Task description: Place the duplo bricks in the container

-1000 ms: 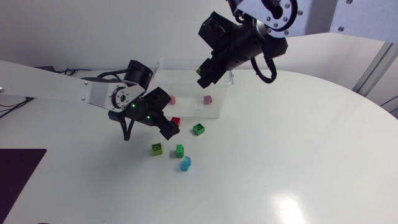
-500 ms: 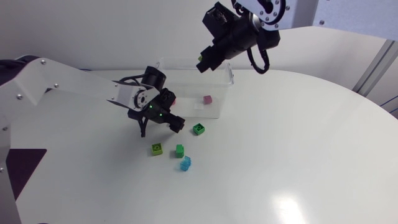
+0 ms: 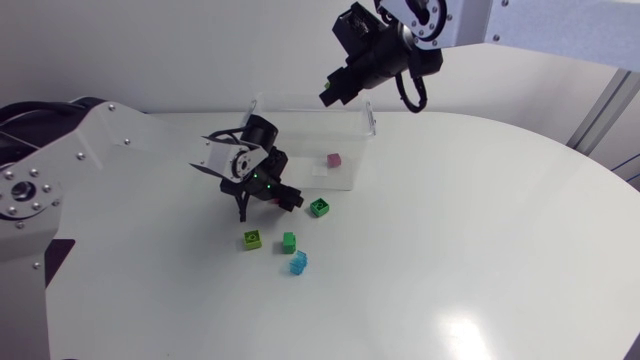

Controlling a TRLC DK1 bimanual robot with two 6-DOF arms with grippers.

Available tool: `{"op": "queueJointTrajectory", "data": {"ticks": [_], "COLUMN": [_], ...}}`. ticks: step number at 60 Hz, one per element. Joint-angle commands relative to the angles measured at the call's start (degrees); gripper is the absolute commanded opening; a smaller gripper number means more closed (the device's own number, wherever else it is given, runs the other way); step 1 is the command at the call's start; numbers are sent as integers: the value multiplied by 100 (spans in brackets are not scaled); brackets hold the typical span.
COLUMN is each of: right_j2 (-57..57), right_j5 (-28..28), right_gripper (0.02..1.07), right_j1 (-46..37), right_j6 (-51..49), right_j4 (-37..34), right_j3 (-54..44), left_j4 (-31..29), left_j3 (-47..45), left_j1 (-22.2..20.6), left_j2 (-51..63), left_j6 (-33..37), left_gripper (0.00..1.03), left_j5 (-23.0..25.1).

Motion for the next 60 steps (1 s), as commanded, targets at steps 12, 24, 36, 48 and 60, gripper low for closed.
{"op": "queueJointTrajectory", "data": {"ticks": [12,24,36,48,60], "right_j2": [510,800,1169,1494,782], "right_j5": [-7,37,108,116,72], "right_gripper": [25,46,61,89,92], "right_j1": [-132,-212,-317,-387,-282], "right_j6": [202,272,272,307,334], "right_j4": [153,171,162,57,57], "right_j3": [292,520,836,1153,459], "left_j4": [110,198,242,251,734], "left_j3": [-45,-792,-1504,-1644,-1337], "left_j1": [-70,-106,-9,193,237], "left_j2": [144,-946,-2423,-3530,-3513], "left_j6": [-119,57,171,250,224], "left_gripper": [26,25,25,25,25], "left_j5": [-14,-14,-14,22,197]}}
